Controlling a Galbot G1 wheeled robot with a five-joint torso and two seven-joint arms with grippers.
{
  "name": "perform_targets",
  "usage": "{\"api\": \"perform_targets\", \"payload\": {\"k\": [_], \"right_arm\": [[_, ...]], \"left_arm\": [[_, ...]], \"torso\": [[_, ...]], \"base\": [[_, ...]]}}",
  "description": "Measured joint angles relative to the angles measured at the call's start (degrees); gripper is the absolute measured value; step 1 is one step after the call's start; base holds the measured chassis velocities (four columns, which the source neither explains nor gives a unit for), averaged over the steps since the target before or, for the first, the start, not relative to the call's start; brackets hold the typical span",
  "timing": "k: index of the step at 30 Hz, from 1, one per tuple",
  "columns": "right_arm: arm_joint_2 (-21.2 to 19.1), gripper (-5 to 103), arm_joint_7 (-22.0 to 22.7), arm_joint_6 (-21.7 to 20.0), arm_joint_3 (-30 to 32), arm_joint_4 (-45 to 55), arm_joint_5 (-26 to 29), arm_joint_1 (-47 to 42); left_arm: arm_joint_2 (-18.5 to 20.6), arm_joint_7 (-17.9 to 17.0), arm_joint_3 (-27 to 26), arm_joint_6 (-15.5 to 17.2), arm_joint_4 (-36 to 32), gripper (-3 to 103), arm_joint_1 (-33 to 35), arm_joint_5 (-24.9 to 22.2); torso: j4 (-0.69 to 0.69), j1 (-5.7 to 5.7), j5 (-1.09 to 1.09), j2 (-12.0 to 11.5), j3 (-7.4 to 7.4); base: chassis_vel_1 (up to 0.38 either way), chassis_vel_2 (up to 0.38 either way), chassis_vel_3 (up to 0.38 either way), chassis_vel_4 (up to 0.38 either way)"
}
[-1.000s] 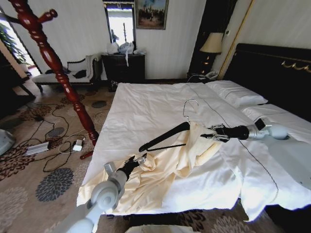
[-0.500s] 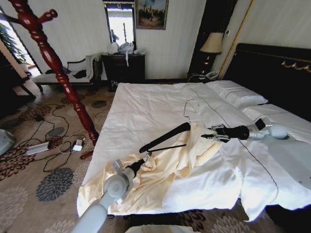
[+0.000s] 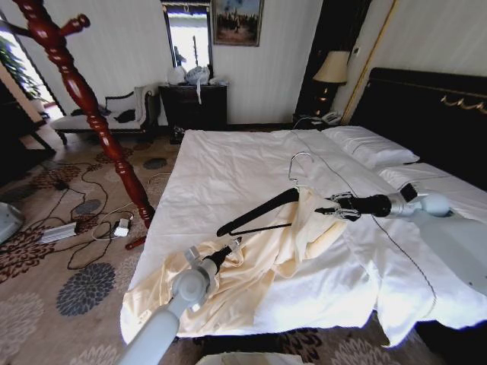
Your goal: Pick up the clothes from the bed and hang them on the clothes hanger.
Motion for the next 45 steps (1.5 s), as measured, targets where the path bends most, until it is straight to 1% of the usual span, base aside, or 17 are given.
{"api": "perform_targets", "payload": {"k": [5, 7, 9, 22, 25, 27, 31, 32, 33, 34, 36, 37, 39, 40, 41, 42, 45], "right_arm": [[0.2, 23, -0.1, 0.0, 0.0, -0.3, 0.1, 0.2], [0.2, 23, -0.1, 0.0, 0.0, -0.3, 0.2, 0.2], [0.2, 23, -0.1, 0.0, 0.0, -0.1, 0.3, 0.3], [0.1, 23, 0.0, -0.1, 0.1, 0.5, 1.0, 0.5], [0.2, 23, -0.1, -0.1, 0.1, 0.4, 1.0, 0.3], [0.3, 23, -0.2, -0.1, 0.1, 0.4, 0.9, 0.3], [0.6, 23, -0.4, -0.1, 0.1, 0.0, 0.9, 0.4], [0.6, 23, -0.4, -0.1, 0.1, 0.0, 0.9, 0.4], [0.7, 23, -0.4, -0.1, 0.1, -0.1, 0.9, 0.4], [0.7, 23, -0.4, -0.1, 0.0, -0.1, 0.8, 0.5], [0.7, 23, -0.4, -0.1, -0.1, -0.2, 0.8, 0.5], [0.7, 23, -0.4, -0.1, -0.1, -0.2, 0.8, 0.5], [0.7, 23, -0.5, 0.0, -0.1, -0.2, 0.8, 0.5], [0.7, 23, -0.5, 0.0, -0.1, -0.2, 0.8, 0.5], [0.6, 23, -0.5, 0.0, -0.1, -0.2, 0.8, 0.4], [0.6, 23, -0.5, 0.0, -0.1, -0.2, 0.8, 0.4], [0.3, 23, -0.5, 0.0, 0.0, -0.1, 0.8, 0.3]], "left_arm": [[0.1, 0.5, -0.1, 0.0, 1.5, 100, -0.6, 0.8], [-0.1, 0.5, 0.0, 0.0, 1.6, 103, -0.8, 0.8], [-0.6, 0.5, 0.3, 0.0, 2.1, 99, -1.4, 0.9], [-4.3, 0.5, 1.0, -0.6, 5.1, 97, -3.2, 1.1], [-3.6, 0.6, 0.4, -1.0, 4.7, 82, -3.3, 0.9], [-3.3, 0.6, 0.1, -1.1, 4.5, 82, -3.3, 0.8], [-2.6, 0.8, -0.5, -1.2, 4.3, 61, -3.3, 0.7], [-2.6, 0.8, -0.5, -1.2, 4.3, 61, -3.3, 0.7], [-2.6, 0.8, -0.5, -1.2, 4.2, 55, -3.3, 0.7], [-2.5, 0.9, -0.5, -1.2, 4.2, 55, -3.3, 0.6], [-2.5, 1.0, -0.5, -1.2, 4.2, 44, -3.3, 0.6], [-2.5, 1.0, -0.5, -1.2, 4.2, 44, -3.3, 0.6], [-2.5, 1.1, -0.5, -1.2, 4.2, 34, -3.2, 0.6], [-2.5, 1.1, -0.5, -1.2, 4.2, 34, -3.2, 0.6], [-2.6, 1.2, -0.4, -1.2, 4.3, 28, -3.2, 0.5], [-2.6, 1.2, -0.4, -1.2, 4.3, 28, -3.2, 0.5], [-2.7, 1.3, -0.3, -1.1, 4.5, 12, -3.3, 0.5]], "torso": [[0.00, 0.00, 0.00, 0.0, 0.00], [0.00, 0.00, 0.00, 0.0, 0.00], [-0.01, 0.00, 0.00, 0.0, 0.00], [-0.01, 0.00, 0.00, 0.0, 0.00], [0.00, 0.00, 0.00, 0.0, 0.00], [0.00, 0.00, 0.00, 0.0, 0.00], [0.00, 0.00, 0.00, 0.0, 0.00], [0.00, 0.00, 0.00, 0.0, 0.00], [0.00, 0.00, 0.00, 0.0, 0.00], [0.00, 0.00, 0.00, 0.0, 0.00], [0.00, 0.00, -0.01, 0.0, 0.00], [0.00, 0.00, -0.01, 0.0, 0.00], [0.00, 0.00, 0.00, 0.0, 0.00], [0.00, 0.00, -0.01, 0.0, 0.00], [0.00, 0.00, 0.00, 0.0, 0.00], [0.00, 0.00, 0.00, 0.0, 0.00], [0.00, 0.00, -0.01, 0.0, 0.00]], "base": [[0.000, 0.000, 0.000, 0.000], [0.000, 0.000, 0.000, 0.000], [0.000, 0.000, 0.000, 0.000], [0.000, 0.000, 0.000, 0.000], [0.000, 0.000, 0.000, 0.000], [0.000, 0.000, 0.000, 0.000], [0.000, 0.000, 0.000, 0.000], [0.000, 0.000, 0.000, 0.000], [0.000, 0.000, 0.000, 0.000], [0.000, 0.000, 0.000, 0.000], [0.000, 0.000, 0.000, 0.000], [0.000, 0.000, 0.000, 0.000], [0.000, 0.000, 0.000, 0.000], [0.000, 0.000, 0.000, 0.000], [0.000, 0.000, 0.000, 0.000], [0.000, 0.000, 0.000, 0.000], [0.000, 0.000, 0.000, 0.000]]}}
